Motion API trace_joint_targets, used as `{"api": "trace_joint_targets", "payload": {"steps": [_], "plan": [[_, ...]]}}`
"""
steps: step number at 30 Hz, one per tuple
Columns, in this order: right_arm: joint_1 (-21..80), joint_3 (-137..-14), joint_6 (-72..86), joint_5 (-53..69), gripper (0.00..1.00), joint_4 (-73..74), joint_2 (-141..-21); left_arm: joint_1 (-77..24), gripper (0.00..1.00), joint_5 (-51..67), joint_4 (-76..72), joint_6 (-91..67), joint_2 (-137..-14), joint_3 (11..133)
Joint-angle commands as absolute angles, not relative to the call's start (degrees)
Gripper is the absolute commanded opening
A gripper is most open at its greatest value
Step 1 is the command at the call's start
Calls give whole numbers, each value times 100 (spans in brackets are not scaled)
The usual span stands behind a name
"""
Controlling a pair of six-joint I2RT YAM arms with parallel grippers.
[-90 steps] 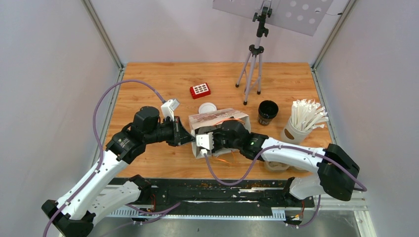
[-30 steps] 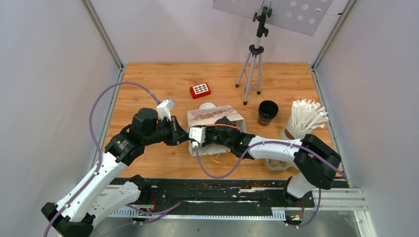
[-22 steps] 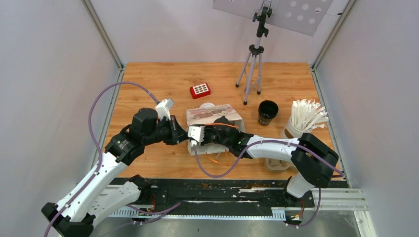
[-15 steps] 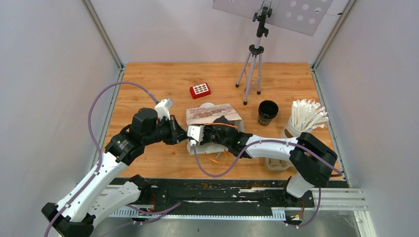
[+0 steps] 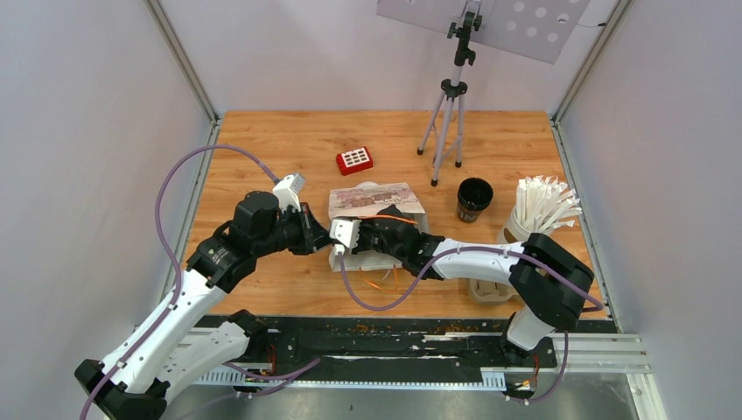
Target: Pack the takeout coffee
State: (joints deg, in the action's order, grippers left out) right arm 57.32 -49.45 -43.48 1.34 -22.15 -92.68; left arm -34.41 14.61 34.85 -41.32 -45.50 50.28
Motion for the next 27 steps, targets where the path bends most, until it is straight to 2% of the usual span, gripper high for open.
{"api": "trace_joint_targets", "payload": {"steps": [1, 15, 27], "plan": [[5721, -5223, -4101, -355, 11, -2295, -9419, -3604, 0, 2391, 3145, -4311, -4498, 5040], [5730, -4935, -4079, -153, 12, -1991, -8902, -3608, 0, 2157, 3195, -4254, -4559, 5260], [5730, -4932, -4017, 268, 12, -1174, -8234, -3609, 0, 2043, 3251, -4337, -4509, 5347]]}}
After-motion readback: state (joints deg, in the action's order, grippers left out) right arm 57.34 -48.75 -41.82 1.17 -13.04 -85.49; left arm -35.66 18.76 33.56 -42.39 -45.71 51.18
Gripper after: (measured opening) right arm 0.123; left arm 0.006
